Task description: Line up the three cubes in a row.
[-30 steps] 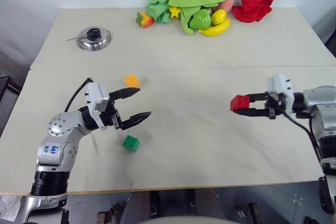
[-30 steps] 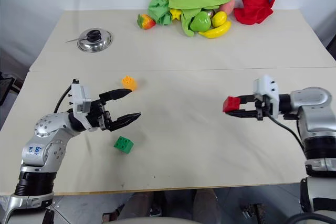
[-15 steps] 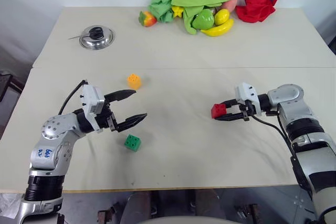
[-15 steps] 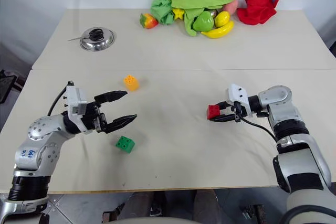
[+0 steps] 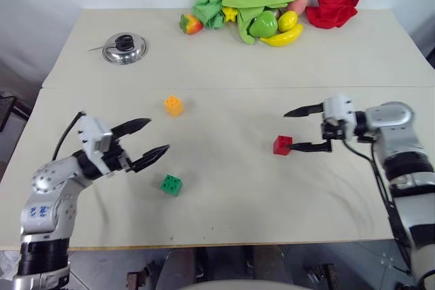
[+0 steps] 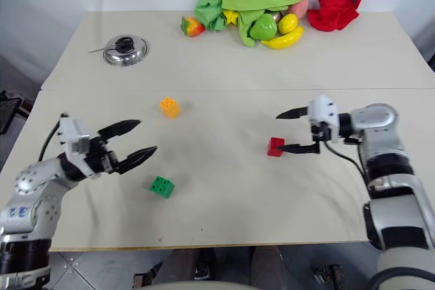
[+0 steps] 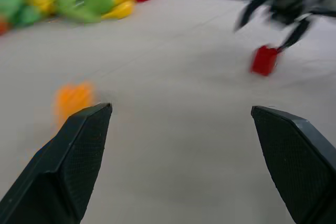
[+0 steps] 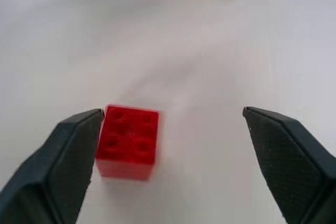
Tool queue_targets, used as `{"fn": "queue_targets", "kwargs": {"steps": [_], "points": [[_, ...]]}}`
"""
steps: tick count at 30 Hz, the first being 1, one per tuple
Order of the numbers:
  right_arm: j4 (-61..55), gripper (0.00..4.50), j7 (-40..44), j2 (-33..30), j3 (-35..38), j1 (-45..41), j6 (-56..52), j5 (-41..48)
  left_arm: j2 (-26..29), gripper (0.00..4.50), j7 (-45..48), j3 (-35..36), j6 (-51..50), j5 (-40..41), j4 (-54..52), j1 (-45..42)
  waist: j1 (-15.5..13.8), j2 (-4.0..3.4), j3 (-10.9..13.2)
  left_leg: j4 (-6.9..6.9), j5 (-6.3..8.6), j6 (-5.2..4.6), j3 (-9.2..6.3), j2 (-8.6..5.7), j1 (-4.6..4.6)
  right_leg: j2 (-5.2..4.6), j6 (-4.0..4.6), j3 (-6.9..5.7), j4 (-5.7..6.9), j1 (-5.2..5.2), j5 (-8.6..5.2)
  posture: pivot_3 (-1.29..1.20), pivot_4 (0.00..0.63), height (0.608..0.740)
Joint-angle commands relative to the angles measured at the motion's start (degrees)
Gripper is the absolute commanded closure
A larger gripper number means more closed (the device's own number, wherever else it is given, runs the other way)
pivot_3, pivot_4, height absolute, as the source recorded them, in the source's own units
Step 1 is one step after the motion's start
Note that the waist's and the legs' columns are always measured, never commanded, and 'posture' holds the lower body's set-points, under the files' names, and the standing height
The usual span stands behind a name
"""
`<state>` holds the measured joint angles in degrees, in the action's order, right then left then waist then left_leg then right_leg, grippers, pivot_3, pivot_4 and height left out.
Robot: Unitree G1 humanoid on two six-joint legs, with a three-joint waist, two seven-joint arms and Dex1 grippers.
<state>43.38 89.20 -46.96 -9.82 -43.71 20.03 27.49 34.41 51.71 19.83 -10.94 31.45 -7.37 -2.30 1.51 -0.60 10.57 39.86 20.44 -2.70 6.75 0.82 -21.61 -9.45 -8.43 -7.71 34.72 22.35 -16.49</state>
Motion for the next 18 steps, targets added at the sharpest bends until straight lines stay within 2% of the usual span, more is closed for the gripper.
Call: {"fn": "queue_targets", "kwargs": {"steps": [1,6,11,14,18], "points": [[-10.71,0.03,1.96,-2.0,7.65,5.81,-6.71,7.51,-0.32,0.0,-1.04,6.98,2.83,1.21,1.36,4.92,0.02,0.03,0.02,0.01,0.02,-0.01,0.01,0.0,0.01,0.0,0.0,0.0,0.0,-0.01,0.0,0.0,0.15,0.74],[-28.26,0.03,-8.15,-1.12,17.85,19.66,-14.74,12.74,-0.07,0.0,1.65,11.93,4.06,2.74,2.41,12.86,-0.15,0.03,0.02,0.07,0.04,-0.01,0.04,0.01,0.01,-0.06,0.0,0.02,0.04,0.0,0.0,0.0,0.15,0.74],[-42.44,0.03,-8.82,-0.5,21.56,35.98,-18.41,13.83,5.37,0.0,10.94,13.24,3.66,3.39,2.97,18.91,-1.31,0.13,-0.02,0.05,0.12,0.06,0.04,0.03,0.02,-0.08,0.02,0.03,0.02,0.04,-0.01,0.0,0.15,0.74],[-45.45,0.03,-7.43,2.19,21.85,40.46,-16.59,13.94,9.47,0.0,16.11,12.76,5.15,1.88,6.89,19.55,-1.43,0.1,0.0,0.07,0.17,0.07,0.16,0.03,0.04,-0.09,0.05,0.09,-0.03,0.1,-0.03,0.0,0.15,0.74],[-45.77,0.03,-4.48,5.5,21.58,41.06,-13.64,13.6,12.47,0.0,20.11,10.72,8.26,0.24,9.09,17.29,-1.27,0.1,0.0,0.08,0.29,0.24,0.23,0.06,0.15,-0.13,0.05,0.16,-0.11,0.1,-0.02,0.0,0.15,0.74]]}}
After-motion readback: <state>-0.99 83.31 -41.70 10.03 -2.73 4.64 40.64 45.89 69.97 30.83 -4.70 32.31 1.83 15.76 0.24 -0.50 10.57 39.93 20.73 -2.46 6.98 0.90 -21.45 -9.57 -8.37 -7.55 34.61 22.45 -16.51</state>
